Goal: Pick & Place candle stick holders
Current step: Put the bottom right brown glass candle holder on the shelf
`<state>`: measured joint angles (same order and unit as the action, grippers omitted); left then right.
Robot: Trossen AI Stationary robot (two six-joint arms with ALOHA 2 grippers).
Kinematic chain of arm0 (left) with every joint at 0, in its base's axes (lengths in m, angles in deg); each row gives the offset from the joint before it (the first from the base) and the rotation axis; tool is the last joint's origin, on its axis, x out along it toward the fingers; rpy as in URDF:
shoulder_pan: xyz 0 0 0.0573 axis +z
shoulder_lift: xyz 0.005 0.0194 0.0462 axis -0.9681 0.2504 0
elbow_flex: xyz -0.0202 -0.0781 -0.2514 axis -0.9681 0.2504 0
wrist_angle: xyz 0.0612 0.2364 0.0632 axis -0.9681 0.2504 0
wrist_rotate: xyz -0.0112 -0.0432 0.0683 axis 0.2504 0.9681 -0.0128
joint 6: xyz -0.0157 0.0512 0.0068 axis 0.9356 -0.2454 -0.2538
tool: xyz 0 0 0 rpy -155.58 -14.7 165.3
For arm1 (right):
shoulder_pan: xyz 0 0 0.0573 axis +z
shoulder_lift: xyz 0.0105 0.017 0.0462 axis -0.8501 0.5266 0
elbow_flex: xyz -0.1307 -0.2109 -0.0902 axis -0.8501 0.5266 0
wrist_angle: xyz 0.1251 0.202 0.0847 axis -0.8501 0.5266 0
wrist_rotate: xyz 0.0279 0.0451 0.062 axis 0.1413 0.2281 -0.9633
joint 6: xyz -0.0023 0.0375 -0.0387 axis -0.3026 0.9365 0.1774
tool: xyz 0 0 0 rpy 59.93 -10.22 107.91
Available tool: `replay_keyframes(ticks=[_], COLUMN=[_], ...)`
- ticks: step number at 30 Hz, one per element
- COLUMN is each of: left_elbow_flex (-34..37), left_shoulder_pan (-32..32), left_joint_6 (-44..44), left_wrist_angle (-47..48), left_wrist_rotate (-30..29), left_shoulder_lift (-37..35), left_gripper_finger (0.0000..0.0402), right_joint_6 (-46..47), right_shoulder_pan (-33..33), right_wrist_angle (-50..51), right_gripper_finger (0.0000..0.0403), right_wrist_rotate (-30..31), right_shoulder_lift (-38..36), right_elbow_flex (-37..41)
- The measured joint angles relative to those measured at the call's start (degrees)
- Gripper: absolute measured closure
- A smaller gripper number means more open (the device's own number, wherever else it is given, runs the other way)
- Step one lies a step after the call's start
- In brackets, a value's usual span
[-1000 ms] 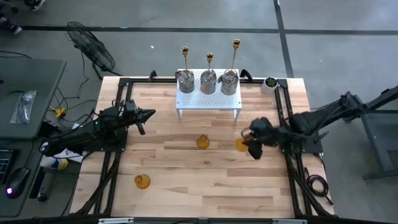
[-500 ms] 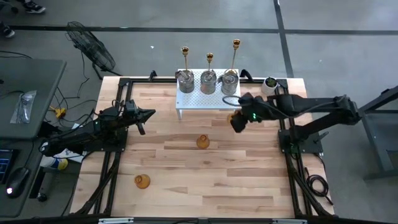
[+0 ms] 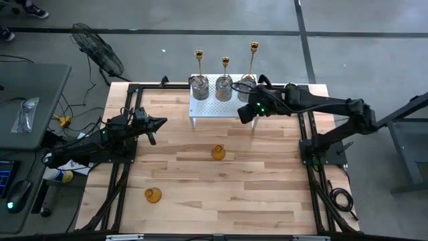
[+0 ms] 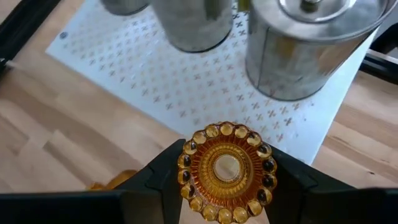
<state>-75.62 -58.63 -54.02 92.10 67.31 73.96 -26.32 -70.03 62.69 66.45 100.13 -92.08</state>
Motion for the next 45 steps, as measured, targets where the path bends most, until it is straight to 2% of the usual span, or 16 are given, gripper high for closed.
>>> replay_keyframes(ticks=[19, 45], left_elbow_flex=[0.0, 0.0], left_shoulder_pan=[0.0, 0.0], left_joint_6=[0.0, 0.0], left_wrist_angle=[0.0, 0.0], left_wrist_rotate=[0.0, 0.0], left_shoulder_lift=[0.0, 0.0], left_gripper_finger=[0.0402, 0.0402], right_joint_6=[-0.1, -0.7], right_shoulder_pan=[-6.2, -6.7], right_wrist_angle=[-0.1, -4.8], right_gripper_finger=[0.0248, 0.023], right_wrist_rotate=[1.1, 0.1], right_shoulder_lift=[2.9, 4.2], right_elbow_flex=[-0.7, -0.7])
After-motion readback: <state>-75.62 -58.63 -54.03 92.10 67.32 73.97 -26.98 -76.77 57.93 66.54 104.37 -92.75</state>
